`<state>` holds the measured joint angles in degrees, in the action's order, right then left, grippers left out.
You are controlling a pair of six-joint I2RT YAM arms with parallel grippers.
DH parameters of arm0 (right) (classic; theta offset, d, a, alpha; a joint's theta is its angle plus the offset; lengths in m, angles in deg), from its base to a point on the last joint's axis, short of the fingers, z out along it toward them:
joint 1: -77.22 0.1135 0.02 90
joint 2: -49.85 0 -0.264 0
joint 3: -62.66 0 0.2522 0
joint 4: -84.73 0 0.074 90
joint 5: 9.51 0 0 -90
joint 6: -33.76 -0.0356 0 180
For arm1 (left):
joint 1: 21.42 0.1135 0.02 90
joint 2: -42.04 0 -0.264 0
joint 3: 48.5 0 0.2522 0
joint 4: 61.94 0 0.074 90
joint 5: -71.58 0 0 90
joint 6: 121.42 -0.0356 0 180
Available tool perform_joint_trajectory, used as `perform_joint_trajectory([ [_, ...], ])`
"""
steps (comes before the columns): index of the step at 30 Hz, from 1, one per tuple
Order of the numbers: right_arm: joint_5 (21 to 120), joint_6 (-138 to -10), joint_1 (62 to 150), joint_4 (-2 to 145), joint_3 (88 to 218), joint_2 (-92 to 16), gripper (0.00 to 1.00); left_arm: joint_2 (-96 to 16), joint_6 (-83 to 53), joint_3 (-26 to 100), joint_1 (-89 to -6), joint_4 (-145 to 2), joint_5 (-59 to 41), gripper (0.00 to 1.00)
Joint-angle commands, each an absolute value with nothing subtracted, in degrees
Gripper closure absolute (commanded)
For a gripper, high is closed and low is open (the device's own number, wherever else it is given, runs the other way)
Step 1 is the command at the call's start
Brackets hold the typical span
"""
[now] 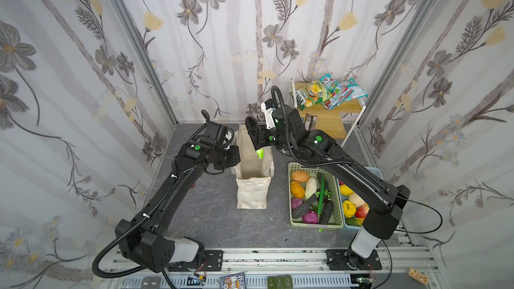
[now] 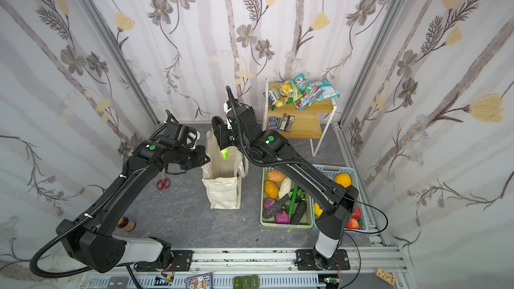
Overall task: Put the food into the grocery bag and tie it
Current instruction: 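Grip the bag rim with the left gripper while the right carries the eggplant over, then lower the eggplant into the bag and open the right gripper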
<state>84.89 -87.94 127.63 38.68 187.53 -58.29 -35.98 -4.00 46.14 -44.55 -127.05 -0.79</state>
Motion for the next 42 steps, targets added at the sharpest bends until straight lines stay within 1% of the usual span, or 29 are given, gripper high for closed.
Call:
perform_joint_trajectory([
  [1, 84.89, -90.77, 126.53, 40.85, 184.41, -58.05, 0.59, -35.3, -2.77, 46.36, -45.84, -124.4, -1.39, 0.98],
  [6, 83.02, -91.29, 125.12, 45.53, 174.74, -56.19, 0.59, -34.43, -2.4, 45.86, -48.68, -123.24, -1.41, 0.98],
  [14, 81.54, -92.81, 125.09, 45.97, 171.78, -60.82, 0.58, -32.75, -0.4, 45.81, -51.6, -121.62, -2.35, 0.99],
  [20, 79.77, -95.32, 125.12, 50.25, 164.67, -60.5, 0.58, -32.14, 1.13, 45.31, -51.83, -120.83, -3.82, 0.99],
  [23, 78.18, -96.5, 125.12, 52.67, 162.0, -61.18, 0.58, -32.34, 0.88, 44.96, -51.83, -120.65, -2.8, 1.0],
  [26, 76.76, -99.68, 125.12, 56.22, 159.75, -62.87, 0.56, -32.14, 0.81, 43.52, -51.83, -120.06, -2.53, 1.0],
  [31, 76.0, -109.72, 125.72, 64.89, 154.75, -65.42, 0.56, -31.48, 2.18, 41.8, -51.53, -119.87, -2.74, 1.0],
  [35, 76.26, -113.15, 125.65, 66.89, 154.36, -68.19, 0.56, -30.91, 2.86, 40.09, -51.54, -118.47, -1.58, 1.0],
  [38, 76.62, -113.7, 125.74, 66.33, 155.45, -70.53, 0.53, -30.51, 2.77, 38.89, -51.48, -118.27, -1.62, 1.0],
  [42, 76.71, -114.24, 125.75, 65.96, 155.95, -73.44, 0.41, -28.99, 3.11, 37.56, -50.92, -118.45, -2.48, 1.0],
])
